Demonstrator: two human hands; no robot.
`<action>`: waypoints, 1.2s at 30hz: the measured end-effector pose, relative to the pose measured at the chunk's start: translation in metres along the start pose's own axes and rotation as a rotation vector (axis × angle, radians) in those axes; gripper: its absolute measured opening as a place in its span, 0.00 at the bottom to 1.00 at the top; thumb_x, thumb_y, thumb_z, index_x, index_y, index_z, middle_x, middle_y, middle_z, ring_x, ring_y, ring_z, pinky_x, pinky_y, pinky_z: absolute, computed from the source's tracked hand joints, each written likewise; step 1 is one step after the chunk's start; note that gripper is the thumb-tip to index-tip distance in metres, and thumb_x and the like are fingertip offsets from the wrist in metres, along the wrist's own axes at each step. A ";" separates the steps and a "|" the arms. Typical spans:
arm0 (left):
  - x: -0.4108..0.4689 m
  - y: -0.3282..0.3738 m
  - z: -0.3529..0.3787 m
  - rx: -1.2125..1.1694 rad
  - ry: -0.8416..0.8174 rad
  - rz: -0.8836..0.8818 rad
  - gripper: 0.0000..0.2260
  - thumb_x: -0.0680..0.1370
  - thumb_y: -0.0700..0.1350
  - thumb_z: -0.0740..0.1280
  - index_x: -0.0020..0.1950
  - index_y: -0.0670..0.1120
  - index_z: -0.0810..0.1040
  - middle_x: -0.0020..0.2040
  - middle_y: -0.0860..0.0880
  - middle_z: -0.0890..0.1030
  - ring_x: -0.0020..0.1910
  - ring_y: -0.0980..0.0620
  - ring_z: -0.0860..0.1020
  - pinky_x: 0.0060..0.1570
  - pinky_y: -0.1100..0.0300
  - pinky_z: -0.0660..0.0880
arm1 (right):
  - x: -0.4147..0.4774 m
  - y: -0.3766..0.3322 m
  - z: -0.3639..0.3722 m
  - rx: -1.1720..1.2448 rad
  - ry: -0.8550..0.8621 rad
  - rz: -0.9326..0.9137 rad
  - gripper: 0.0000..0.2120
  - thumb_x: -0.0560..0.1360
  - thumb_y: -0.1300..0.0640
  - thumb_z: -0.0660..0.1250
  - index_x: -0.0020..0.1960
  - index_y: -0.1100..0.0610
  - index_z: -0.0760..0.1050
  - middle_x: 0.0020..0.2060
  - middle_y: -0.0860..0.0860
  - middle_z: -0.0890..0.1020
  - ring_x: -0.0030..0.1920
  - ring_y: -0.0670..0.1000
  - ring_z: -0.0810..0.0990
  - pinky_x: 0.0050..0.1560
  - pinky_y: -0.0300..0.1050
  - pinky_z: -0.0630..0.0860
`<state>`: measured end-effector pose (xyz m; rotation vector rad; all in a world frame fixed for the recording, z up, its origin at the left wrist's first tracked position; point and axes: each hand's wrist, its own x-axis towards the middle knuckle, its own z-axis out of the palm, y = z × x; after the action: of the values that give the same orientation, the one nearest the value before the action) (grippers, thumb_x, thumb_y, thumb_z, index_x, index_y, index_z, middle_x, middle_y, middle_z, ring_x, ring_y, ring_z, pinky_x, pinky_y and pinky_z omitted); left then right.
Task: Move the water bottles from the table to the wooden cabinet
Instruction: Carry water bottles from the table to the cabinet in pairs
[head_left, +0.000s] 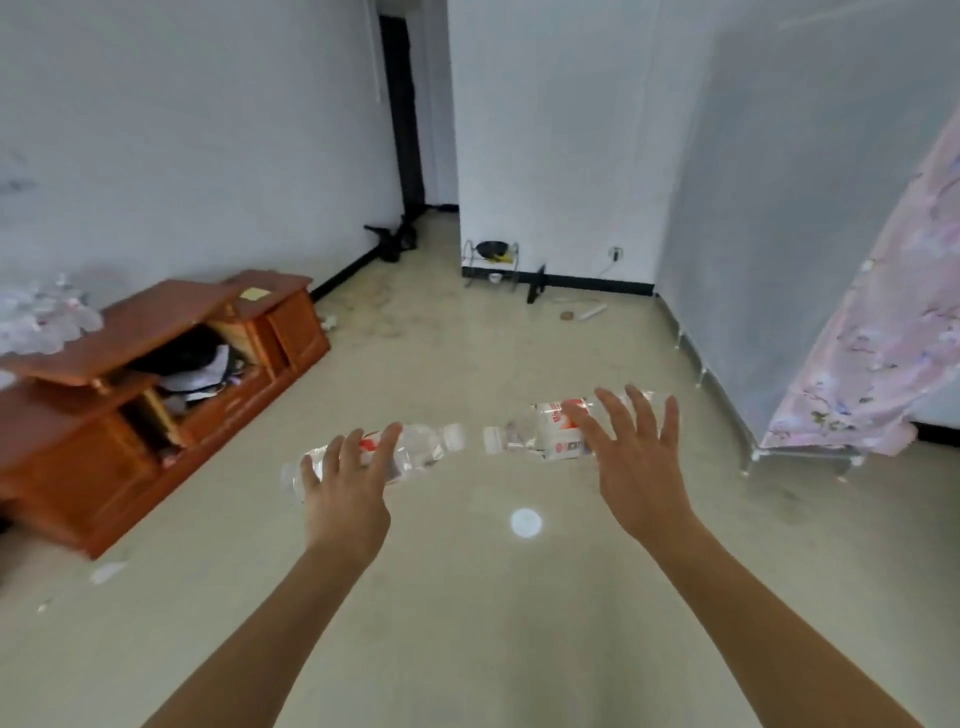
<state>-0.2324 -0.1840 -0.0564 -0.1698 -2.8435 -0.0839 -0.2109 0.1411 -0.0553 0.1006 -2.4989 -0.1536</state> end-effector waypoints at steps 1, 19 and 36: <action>0.009 -0.033 0.002 0.009 0.014 -0.069 0.44 0.62 0.28 0.73 0.73 0.54 0.64 0.65 0.41 0.77 0.65 0.38 0.74 0.62 0.32 0.70 | 0.031 -0.029 0.017 0.034 -0.014 -0.051 0.43 0.67 0.70 0.74 0.76 0.47 0.64 0.70 0.59 0.73 0.71 0.68 0.69 0.72 0.77 0.55; 0.255 -0.350 0.045 0.260 0.079 -0.598 0.46 0.65 0.33 0.76 0.77 0.55 0.59 0.68 0.42 0.75 0.67 0.38 0.73 0.63 0.33 0.71 | 0.439 -0.348 0.279 0.604 -0.205 -0.428 0.41 0.70 0.60 0.77 0.77 0.53 0.62 0.67 0.57 0.75 0.66 0.61 0.75 0.61 0.64 0.75; 0.458 -0.648 0.114 0.253 0.172 -0.741 0.44 0.65 0.32 0.73 0.76 0.53 0.62 0.67 0.39 0.76 0.67 0.35 0.73 0.60 0.31 0.72 | 0.706 -0.633 0.426 0.730 -0.114 -0.667 0.38 0.70 0.59 0.78 0.76 0.55 0.66 0.65 0.56 0.76 0.65 0.59 0.75 0.60 0.61 0.77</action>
<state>-0.7810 -0.7688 -0.0580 0.8935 -2.5580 0.1033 -1.0083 -0.5253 -0.0653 1.2446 -2.4092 0.5014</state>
